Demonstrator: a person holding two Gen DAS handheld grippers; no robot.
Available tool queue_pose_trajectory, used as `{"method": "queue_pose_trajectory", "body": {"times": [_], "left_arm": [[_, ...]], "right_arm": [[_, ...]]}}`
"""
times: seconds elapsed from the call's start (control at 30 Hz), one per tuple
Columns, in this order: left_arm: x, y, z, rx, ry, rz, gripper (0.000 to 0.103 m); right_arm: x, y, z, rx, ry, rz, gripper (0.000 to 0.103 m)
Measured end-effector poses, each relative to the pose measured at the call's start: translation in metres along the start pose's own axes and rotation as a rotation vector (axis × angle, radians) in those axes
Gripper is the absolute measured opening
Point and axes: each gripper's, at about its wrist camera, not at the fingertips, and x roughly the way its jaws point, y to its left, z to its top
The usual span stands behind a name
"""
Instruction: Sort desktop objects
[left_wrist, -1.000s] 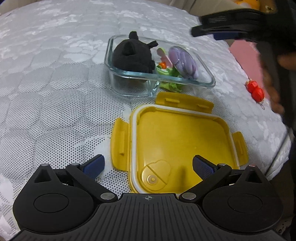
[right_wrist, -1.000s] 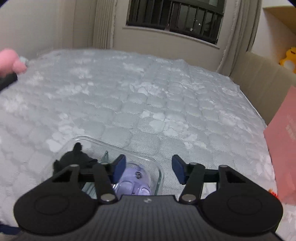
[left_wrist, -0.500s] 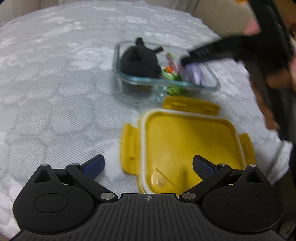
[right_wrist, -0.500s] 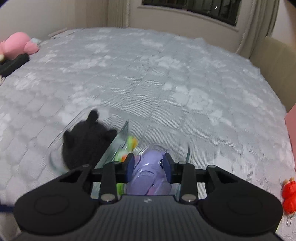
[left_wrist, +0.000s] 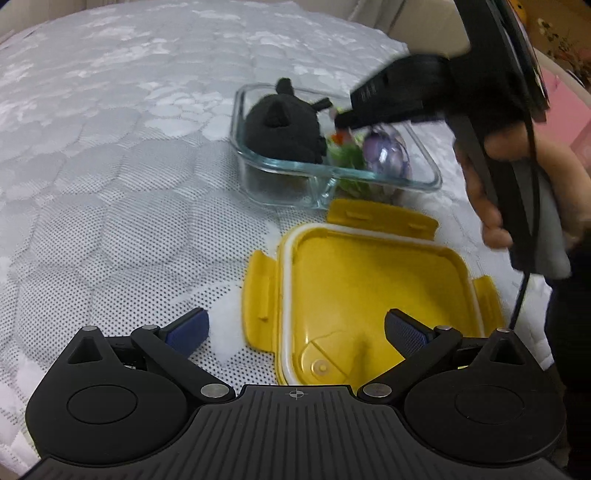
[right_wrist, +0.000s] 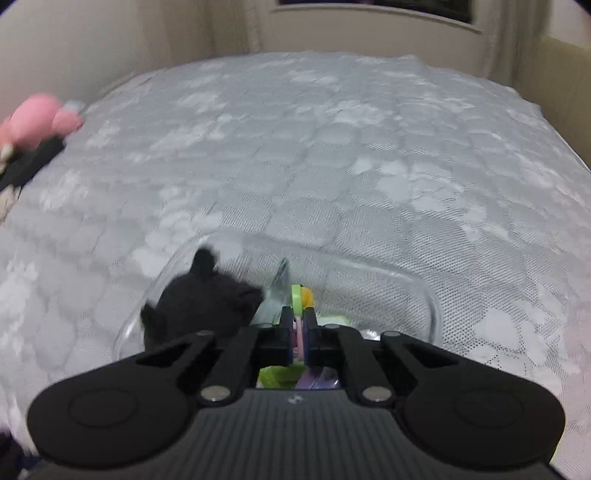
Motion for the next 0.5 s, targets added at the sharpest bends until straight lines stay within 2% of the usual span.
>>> {"method": "queue_pose_trajectory", "body": {"times": [0.13, 0.23, 0.33, 0.4, 0.43, 0.5], "left_arm": [[0.004, 0.001, 0.001, -0.018, 0.007, -0.008, 0.103], [0.005, 0.001, 0.001, -0.032, 0.013, -0.029, 0.103], [0.001, -0.002, -0.003, 0.004, 0.007, -0.010, 0.103], [0.000, -0.001, -0.004, 0.008, -0.002, 0.004, 0.103], [0.000, 0.001, -0.003, -0.003, -0.005, 0.003, 0.103], [0.002, 0.005, -0.001, -0.035, -0.002, -0.014, 0.103]], "right_arm": [[-0.003, -0.014, 0.000, 0.076, -0.041, 0.038, 0.005], [0.008, -0.016, 0.001, 0.065, -0.024, 0.044, 0.007], [0.006, -0.018, -0.002, 0.056, 0.007, 0.065, 0.008], [-0.011, -0.021, -0.007, 0.064, -0.034, 0.029, 0.018], [-0.020, -0.022, -0.010, 0.059, -0.047, -0.006, 0.027], [-0.028, -0.020, -0.015, 0.029, -0.039, -0.046, 0.029]]}}
